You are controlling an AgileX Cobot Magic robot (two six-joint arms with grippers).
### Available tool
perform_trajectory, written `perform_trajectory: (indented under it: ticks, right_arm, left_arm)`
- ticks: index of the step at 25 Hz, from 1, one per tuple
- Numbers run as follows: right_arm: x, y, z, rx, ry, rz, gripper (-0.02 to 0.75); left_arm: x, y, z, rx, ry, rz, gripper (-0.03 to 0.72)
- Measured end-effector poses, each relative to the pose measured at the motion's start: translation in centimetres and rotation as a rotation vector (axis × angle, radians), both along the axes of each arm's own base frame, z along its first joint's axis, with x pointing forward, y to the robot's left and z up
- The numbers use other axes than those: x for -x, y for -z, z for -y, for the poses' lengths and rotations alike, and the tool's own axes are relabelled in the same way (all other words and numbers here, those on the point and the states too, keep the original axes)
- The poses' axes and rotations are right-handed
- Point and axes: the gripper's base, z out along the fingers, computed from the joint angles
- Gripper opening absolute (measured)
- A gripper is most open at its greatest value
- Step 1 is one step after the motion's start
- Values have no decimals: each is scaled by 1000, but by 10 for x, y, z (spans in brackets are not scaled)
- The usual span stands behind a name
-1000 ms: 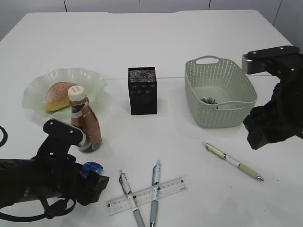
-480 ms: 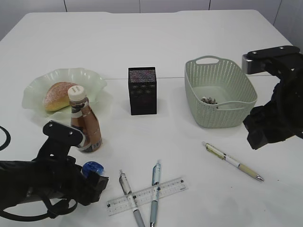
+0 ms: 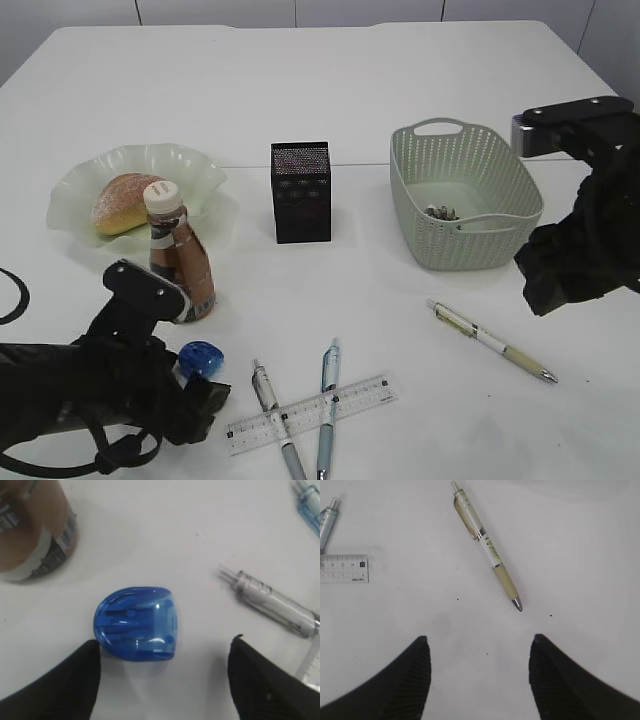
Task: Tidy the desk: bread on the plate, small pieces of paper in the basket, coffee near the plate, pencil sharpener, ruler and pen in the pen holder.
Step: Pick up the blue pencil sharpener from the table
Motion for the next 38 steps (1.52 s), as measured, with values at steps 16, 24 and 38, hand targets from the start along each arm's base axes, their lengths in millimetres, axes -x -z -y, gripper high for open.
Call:
perform_trajectory:
  ticks: [16, 24, 38]
  right_arm:
    - [-1, 0, 1, 17, -6, 8, 457]
    - [-1, 0, 1, 17, -6, 8, 459]
    - [-1, 0, 1, 17, -6, 8, 459]
  left_arm:
    - [-1, -1, 2, -25, 65, 38, 619]
    - [-5, -5, 4, -5, 66, 90, 623]
    - [-6, -3, 4, -5, 59, 107, 601]
